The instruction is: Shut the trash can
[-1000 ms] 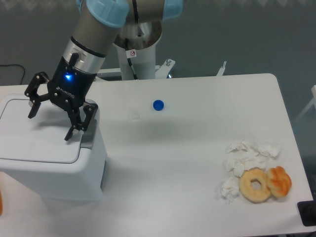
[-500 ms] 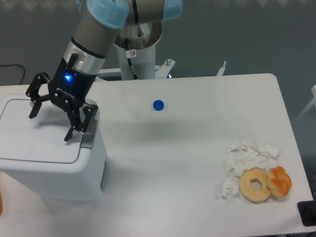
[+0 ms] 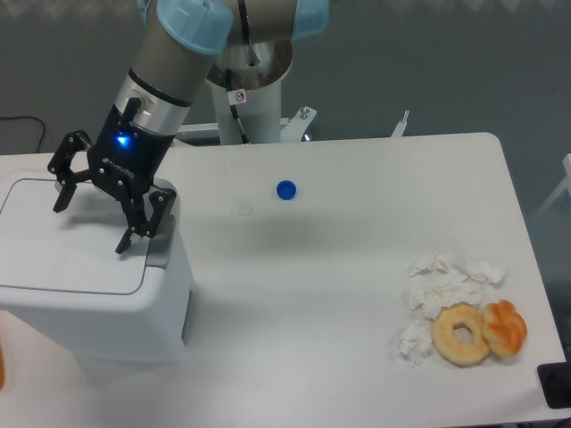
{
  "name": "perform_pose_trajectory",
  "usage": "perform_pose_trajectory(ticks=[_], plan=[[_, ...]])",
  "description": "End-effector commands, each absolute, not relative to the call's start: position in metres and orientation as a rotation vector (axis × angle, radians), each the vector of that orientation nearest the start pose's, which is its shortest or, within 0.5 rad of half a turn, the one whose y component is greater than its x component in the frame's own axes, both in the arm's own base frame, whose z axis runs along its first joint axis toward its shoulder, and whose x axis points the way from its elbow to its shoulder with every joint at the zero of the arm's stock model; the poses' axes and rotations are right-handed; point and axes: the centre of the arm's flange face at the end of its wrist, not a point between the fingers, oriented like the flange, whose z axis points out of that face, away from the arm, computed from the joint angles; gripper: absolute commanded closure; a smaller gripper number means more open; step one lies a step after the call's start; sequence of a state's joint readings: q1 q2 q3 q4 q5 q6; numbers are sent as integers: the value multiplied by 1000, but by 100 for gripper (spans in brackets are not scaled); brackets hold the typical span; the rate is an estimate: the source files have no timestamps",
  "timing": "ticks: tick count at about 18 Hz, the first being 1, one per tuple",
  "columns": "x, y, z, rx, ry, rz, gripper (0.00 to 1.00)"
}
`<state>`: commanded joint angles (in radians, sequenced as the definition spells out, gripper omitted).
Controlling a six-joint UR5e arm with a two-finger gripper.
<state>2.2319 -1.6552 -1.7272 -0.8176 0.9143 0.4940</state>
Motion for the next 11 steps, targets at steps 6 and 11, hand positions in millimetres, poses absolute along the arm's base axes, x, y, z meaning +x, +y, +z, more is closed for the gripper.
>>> perform_pose_trajectory(ticks=[6,11], plan=[[-187,537,499,-2319,-12,-309,0],[-208,526,518,-2267,-87,-328,0]])
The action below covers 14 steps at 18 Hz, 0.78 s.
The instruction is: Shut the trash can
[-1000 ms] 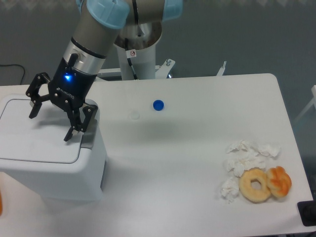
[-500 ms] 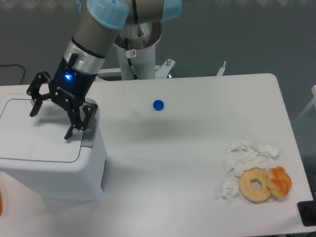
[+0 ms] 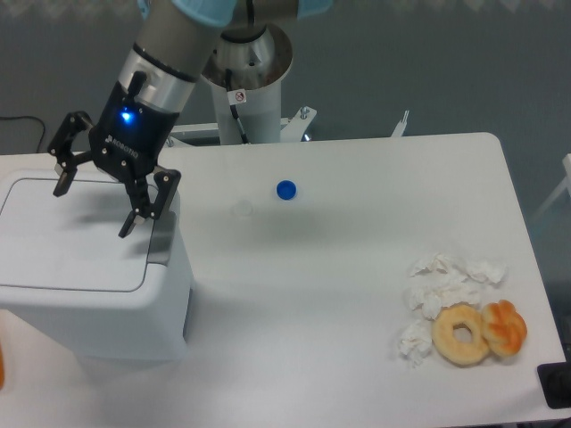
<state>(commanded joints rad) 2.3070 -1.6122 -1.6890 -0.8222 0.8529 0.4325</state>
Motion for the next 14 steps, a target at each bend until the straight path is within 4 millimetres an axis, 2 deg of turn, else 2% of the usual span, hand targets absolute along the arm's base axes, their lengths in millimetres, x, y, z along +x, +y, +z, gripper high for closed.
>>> perform_pose_trajectory(ticks=[4,8,11,14], plan=[[-236,517,528,-2247,-73,-255,0],[-299,491,556,-2209,-162,-135,0],[-334,468,556,-2200,-225,-85,0],[-370,445,540,-2227,-114,30,0]])
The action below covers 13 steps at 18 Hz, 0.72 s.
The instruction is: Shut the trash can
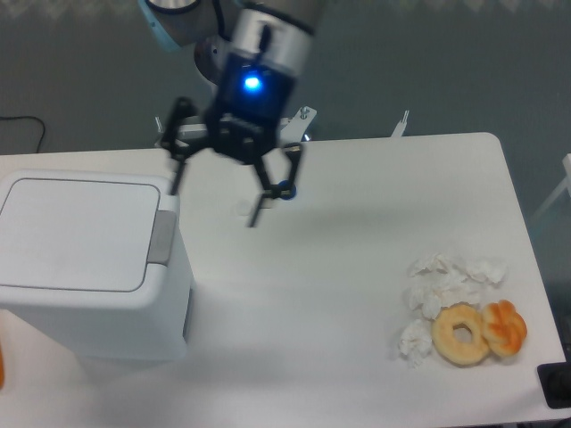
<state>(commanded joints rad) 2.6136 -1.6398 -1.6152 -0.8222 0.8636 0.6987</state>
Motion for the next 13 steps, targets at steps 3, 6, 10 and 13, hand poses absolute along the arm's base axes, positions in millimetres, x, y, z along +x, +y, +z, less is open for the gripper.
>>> perform_pose_trajectory(ticks=[3,6,10,13], plan=[[-391,426,535,-2245,-62,105,0],[-411,403,532,-2336,-45,270,0],[-427,376,530,-2454,-2,438,0],[-424,356,524,-2606,218,519,0]])
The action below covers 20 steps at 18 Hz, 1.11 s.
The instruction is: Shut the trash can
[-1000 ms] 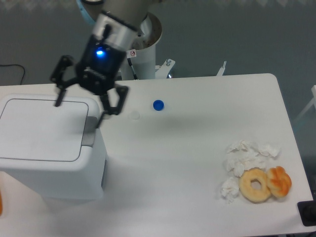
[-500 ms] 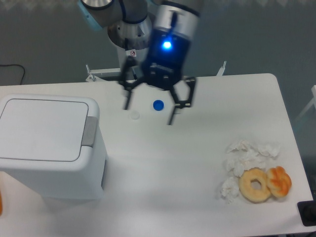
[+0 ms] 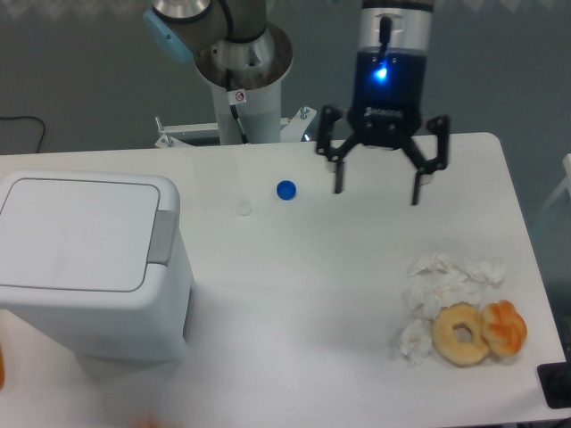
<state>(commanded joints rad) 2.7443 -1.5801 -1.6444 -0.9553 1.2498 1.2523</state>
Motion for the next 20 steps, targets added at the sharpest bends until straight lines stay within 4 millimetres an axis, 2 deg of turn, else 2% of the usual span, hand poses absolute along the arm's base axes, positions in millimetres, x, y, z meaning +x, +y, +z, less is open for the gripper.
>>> perform_pose_trajectory(ticks=[2,6,9,12,14,20], plan=[[-422,339,516,-2680,355,525,0],[-417,294,501,-2754,363,404,0],[-416,264,494,-2786,505,331,0],[-412,239,490,-2806,567,225,0],[-411,231,489,-2818,621,207,0],[-396,230,487,-2814,639,204,0]])
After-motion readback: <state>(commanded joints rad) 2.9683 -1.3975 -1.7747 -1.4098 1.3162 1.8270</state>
